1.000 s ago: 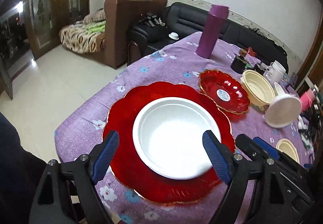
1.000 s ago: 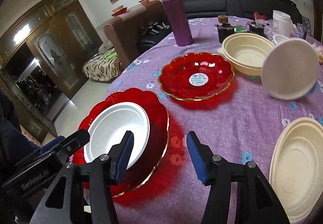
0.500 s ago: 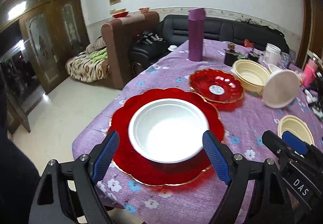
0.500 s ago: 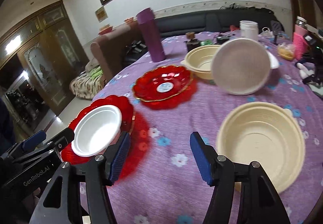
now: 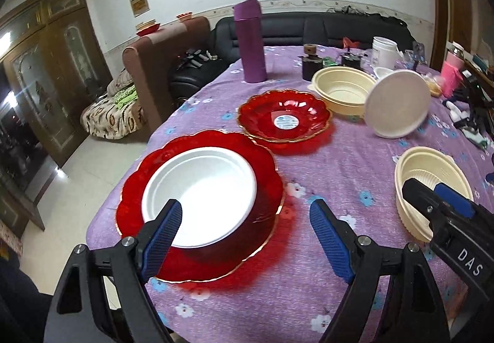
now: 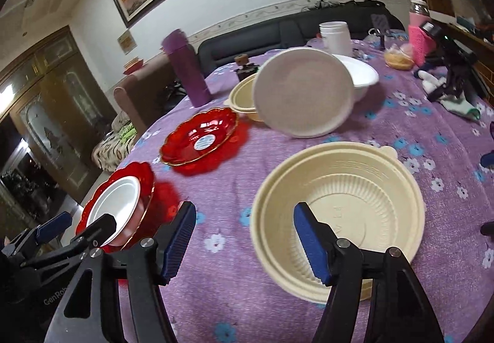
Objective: Organize plates and bowls
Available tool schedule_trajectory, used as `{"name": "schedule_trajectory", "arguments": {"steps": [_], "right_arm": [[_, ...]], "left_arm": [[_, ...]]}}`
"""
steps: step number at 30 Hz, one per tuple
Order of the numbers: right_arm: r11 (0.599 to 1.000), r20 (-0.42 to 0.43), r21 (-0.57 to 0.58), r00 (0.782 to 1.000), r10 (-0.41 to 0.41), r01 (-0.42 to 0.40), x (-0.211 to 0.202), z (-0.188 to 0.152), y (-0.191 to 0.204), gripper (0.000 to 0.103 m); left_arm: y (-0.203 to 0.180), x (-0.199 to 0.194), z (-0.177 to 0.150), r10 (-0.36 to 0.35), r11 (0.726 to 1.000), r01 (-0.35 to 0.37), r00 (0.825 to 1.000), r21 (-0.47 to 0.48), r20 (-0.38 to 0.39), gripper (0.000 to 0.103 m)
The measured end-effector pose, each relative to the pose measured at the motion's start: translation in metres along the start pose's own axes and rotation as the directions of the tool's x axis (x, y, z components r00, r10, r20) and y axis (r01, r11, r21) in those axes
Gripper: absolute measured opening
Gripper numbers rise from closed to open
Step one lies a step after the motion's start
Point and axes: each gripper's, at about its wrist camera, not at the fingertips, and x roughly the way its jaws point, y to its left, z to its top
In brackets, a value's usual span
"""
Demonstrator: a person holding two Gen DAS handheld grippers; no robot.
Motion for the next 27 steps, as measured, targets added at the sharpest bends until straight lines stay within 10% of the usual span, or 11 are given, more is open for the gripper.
{"name": "schedule_trajectory", "arguments": {"steps": [13, 27], "right_arm": [[0.999, -0.001, 0.049, 1.000, 0.000, 0.000, -0.001, 0.003, -0.027, 0.071], [0.992, 0.029, 0.031, 0.992, -0.120, 0.119, -0.011, 0.075, -0.088, 0.076]], "left_arm": [[-0.031, 0.012, 0.003, -0.024, 0.998, 0.026, 0.999, 0.065, -0.041, 0.084], [-0.054, 0.049, 0.077, -0.233, 0.970, 0.237, 0.970, 0.049, -0.070, 0.084]]}}
